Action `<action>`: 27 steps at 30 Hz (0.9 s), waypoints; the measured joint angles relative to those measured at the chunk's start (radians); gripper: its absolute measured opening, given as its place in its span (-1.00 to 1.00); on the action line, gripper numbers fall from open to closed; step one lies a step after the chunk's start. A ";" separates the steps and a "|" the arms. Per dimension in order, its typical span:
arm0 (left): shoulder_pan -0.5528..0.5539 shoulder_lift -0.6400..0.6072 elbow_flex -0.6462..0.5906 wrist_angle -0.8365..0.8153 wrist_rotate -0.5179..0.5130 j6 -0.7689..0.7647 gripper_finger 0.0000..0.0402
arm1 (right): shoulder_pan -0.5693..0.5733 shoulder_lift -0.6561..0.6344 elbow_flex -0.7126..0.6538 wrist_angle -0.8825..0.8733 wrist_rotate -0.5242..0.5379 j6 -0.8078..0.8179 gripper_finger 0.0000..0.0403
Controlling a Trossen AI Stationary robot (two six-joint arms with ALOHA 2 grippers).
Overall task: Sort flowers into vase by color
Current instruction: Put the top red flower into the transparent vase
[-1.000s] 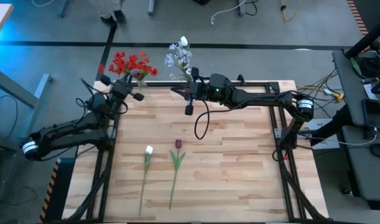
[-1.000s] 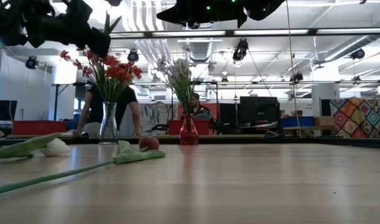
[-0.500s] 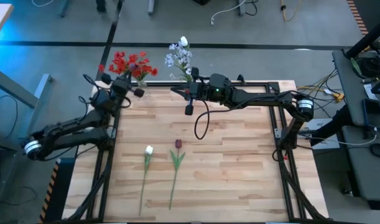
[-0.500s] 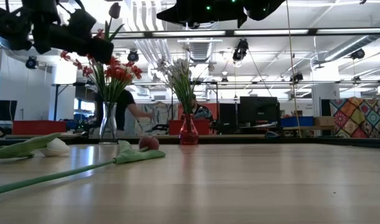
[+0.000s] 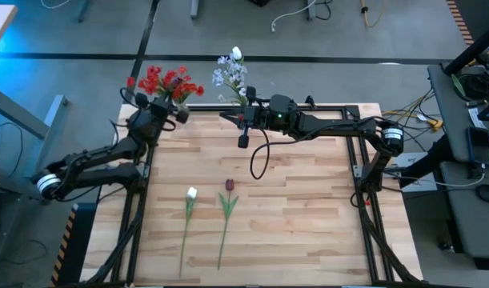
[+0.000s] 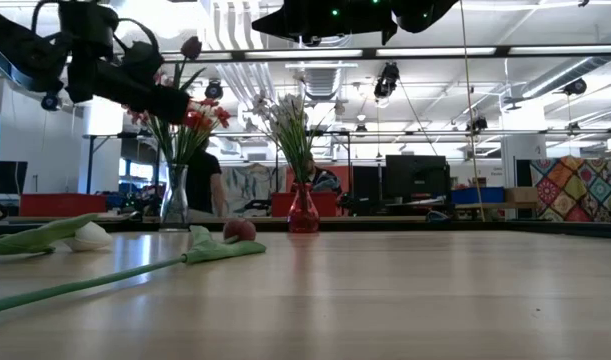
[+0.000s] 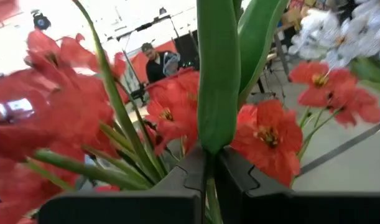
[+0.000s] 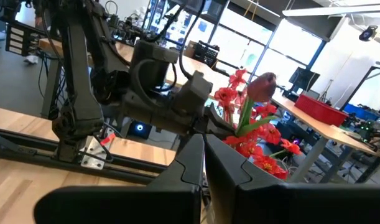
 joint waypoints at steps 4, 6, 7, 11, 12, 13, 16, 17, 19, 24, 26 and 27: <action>0.026 0.033 0.000 -0.001 0.000 -0.024 -1.00 | 0.000 0.000 0.000 0.000 0.000 0.000 -0.96; 0.035 0.049 0.000 -0.001 0.000 -0.033 -1.00 | 0.000 0.000 0.000 0.000 0.000 0.000 -0.96; 0.039 0.057 0.000 0.000 0.000 -0.039 -1.00 | 0.000 0.000 0.000 0.000 0.000 0.000 -0.96; 0.048 0.092 0.000 -0.001 -0.001 -0.059 -1.00 | 0.000 0.000 0.000 0.000 0.000 0.000 -0.96; 0.050 0.101 0.000 -0.001 -0.001 -0.065 -1.00 | 0.000 0.000 0.000 0.000 0.000 0.000 -0.96; 0.050 0.110 0.000 -0.001 -0.001 -0.069 -1.00 | 0.000 0.000 0.000 0.000 0.000 0.000 -0.96; 0.051 0.133 0.000 -0.001 -0.001 -0.075 -0.96 | 0.000 0.000 0.000 0.000 0.000 0.000 -0.96; 0.051 0.139 0.000 0.000 -0.002 -0.075 -0.94 | 0.000 0.000 0.000 0.000 0.000 0.000 -0.96; 0.051 0.149 0.000 0.002 -0.005 -0.075 -0.89 | 0.000 0.000 0.000 0.000 0.000 0.000 -0.96; 0.051 0.151 0.000 0.003 -0.005 -0.074 -0.73 | 0.000 0.000 0.000 0.000 0.000 0.000 -0.96; 0.051 0.150 0.000 0.003 -0.005 -0.074 -0.66 | 0.000 0.000 0.000 0.000 0.000 0.000 -0.96; 0.051 0.149 0.000 0.004 -0.005 -0.075 -0.62 | 0.000 0.000 0.000 0.000 0.000 0.000 -0.96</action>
